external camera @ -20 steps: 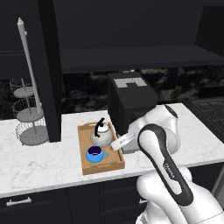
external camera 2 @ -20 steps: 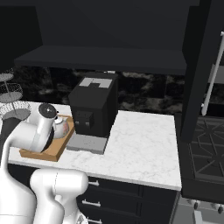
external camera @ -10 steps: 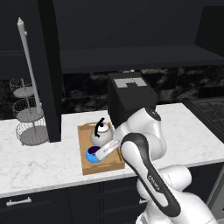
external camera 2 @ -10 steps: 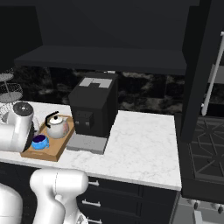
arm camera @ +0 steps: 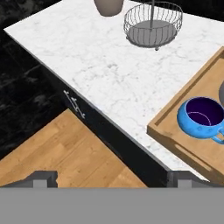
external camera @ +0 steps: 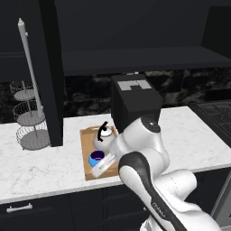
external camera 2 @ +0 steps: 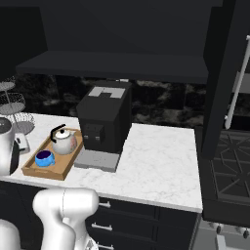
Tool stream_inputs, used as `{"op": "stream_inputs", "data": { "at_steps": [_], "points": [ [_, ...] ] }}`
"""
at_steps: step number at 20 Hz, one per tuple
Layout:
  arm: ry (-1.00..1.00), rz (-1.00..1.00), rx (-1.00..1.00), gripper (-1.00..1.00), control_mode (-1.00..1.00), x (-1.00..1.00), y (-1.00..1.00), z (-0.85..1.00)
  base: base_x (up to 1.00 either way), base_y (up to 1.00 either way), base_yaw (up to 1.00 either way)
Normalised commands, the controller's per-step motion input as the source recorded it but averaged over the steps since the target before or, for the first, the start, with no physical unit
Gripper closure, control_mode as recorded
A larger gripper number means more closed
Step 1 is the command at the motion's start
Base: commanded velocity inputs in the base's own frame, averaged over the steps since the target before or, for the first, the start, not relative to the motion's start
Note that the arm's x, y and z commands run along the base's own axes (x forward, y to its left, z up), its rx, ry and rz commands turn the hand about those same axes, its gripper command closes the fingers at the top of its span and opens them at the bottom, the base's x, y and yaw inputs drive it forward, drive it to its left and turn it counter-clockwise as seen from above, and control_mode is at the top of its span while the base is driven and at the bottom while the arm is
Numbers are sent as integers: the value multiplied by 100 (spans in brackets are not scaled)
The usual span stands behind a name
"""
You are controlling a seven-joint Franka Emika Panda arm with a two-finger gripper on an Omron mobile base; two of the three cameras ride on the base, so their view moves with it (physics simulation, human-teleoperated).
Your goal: Pick the kettle from the counter and place it on the tray. Then pick the mug from the cabinet and place it on the tray. Then close the cabinet doors.
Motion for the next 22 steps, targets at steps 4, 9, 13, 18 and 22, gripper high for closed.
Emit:
{"op": "stream_inputs", "data": {
  "at_steps": [4,9,13,18,22],
  "points": [
    [-22,0,-3,-100,-100,-18,33,0,0,0,0],
    [-28,0,-3,-100,-100,-17,28,2,0,0,0],
    [-28,0,-1,-100,-100,-19,13,7,0,0,0],
    [-25,-2,-3,-100,-100,-22,16,5,0,0,0],
    [-30,-8,-1,-100,-100,-13,22,2,0,0,0]
  ]
}}
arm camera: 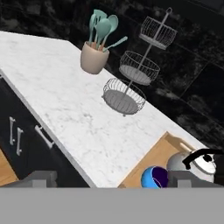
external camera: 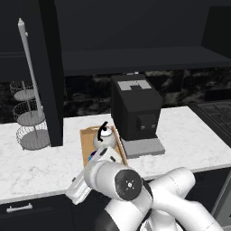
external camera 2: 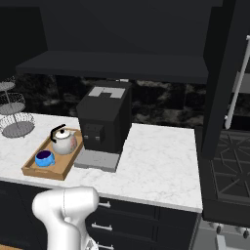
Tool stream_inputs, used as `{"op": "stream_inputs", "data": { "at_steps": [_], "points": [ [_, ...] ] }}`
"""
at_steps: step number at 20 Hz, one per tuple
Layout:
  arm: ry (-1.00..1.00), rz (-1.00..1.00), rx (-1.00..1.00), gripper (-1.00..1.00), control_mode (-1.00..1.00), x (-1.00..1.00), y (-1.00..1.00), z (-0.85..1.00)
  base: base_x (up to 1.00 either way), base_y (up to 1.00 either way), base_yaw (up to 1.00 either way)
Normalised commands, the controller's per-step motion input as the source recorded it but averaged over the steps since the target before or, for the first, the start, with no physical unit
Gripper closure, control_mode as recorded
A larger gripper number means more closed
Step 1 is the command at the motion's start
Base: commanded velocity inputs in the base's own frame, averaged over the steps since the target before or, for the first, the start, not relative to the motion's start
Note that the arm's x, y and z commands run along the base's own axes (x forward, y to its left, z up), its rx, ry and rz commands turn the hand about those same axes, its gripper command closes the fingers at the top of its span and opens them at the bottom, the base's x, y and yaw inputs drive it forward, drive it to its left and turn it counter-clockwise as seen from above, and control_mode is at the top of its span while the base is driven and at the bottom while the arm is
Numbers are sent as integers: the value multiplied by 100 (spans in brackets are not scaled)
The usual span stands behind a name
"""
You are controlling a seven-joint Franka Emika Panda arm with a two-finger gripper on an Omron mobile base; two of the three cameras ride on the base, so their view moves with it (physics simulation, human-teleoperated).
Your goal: Pick the kettle from the counter and place it on the tray. Then pick the mug from the cabinet and place it on the tray. Then close the cabinet doors.
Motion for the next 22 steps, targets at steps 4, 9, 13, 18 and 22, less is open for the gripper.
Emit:
{"op": "stream_inputs", "data": {
  "at_steps": [4,9,13,18,22],
  "points": [
    [-15,-11,-2,-100,-100,-7,31,5,0,0,0],
    [-2,-18,-8,-100,-100,-4,43,27,0,0,0],
    [0,-19,-17,100,-100,0,76,29,0,0,0],
    [0,-14,-18,100,-100,0,81,-6,0,0,0],
    [-11,-10,-15,100,-100,0,61,-8,0,0,0]
  ]
}}
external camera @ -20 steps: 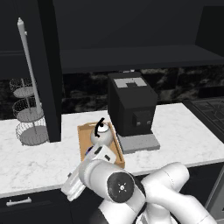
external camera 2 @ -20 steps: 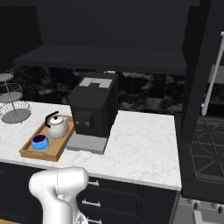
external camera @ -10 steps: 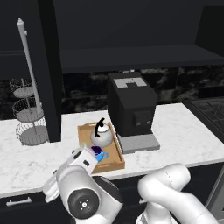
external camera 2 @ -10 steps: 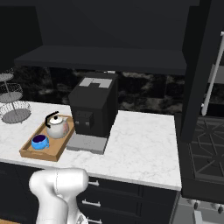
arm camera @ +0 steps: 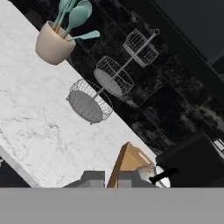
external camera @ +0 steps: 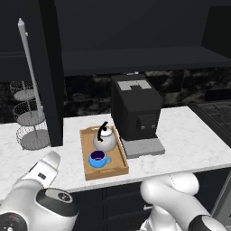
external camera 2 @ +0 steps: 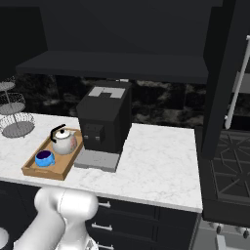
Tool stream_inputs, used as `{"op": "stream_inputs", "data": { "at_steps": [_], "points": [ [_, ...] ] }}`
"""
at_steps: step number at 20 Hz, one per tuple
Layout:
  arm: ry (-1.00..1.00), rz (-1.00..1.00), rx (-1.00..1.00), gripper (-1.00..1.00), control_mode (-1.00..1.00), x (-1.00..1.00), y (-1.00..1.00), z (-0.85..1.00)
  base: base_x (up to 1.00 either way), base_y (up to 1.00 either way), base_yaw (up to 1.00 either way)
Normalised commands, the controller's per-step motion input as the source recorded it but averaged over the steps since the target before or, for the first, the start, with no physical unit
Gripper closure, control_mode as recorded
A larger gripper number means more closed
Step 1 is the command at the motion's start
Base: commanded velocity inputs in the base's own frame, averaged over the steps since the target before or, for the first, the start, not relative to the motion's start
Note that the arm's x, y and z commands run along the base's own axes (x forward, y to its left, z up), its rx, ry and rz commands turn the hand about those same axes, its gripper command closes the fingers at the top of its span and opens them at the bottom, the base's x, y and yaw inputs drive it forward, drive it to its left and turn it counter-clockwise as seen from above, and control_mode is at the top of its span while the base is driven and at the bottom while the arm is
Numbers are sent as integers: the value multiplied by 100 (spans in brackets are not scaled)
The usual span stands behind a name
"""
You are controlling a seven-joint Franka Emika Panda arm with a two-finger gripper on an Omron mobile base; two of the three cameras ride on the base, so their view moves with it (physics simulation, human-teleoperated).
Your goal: Pick the kettle from the counter and place it on the tray. Then pick the mug from the cabinet and place it on the tray. Then close the cabinet doors.
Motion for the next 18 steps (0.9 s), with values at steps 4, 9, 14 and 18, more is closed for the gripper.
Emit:
{"op": "stream_inputs", "data": {
  "at_steps": [4,9,14,18],
  "points": [
    [-15,-8,-20,100,-100,0,62,0,0,0,0],
    [-19,-6,-26,100,-100,0,60,0,0,0,0],
    [-22,-3,-25,100,-100,10,31,16,0,0,0],
    [-28,0,-25,100,-100,16,0,36,0,0,0]
  ]
}}
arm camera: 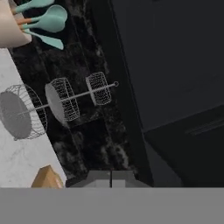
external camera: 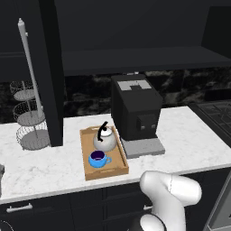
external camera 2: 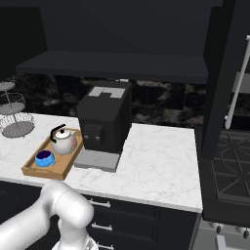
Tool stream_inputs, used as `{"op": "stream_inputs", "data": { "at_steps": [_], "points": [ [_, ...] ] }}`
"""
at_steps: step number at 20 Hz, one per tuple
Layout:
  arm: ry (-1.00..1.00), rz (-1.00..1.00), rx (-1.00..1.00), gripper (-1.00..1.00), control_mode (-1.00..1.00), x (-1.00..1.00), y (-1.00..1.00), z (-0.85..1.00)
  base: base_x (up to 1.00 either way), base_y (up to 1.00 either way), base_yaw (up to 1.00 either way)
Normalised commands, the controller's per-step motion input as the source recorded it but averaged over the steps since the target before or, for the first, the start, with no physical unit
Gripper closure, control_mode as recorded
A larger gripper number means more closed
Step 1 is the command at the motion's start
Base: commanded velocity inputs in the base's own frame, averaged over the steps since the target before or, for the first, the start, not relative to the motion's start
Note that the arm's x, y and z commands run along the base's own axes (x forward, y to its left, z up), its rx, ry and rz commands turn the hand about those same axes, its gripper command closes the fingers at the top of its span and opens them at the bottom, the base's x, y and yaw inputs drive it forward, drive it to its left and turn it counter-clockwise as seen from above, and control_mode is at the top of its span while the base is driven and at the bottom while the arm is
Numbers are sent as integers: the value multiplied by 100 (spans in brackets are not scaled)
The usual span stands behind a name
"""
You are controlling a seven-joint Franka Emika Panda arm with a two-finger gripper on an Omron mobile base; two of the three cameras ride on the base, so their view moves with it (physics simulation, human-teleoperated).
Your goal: Pick the kettle from the counter and place it on the tray. Then pick the mug from the cabinet and place it on the tray. Then close the cabinet doors.
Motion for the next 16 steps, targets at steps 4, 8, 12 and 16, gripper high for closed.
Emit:
{"op": "stream_inputs", "data": {
  "at_steps": [4,8,12,16],
  "points": [
    [-25,0,-24,100,-100,13,0,34,0,0,0],
    [-28,0,-15,100,-100,11,-8,31,0,0,0],
    [-31,0,-12,100,-100,10,-8,34,0,0,0],
    [-30,-1,-11,100,-100,1,-10,25,0,0,0]
  ]
}}
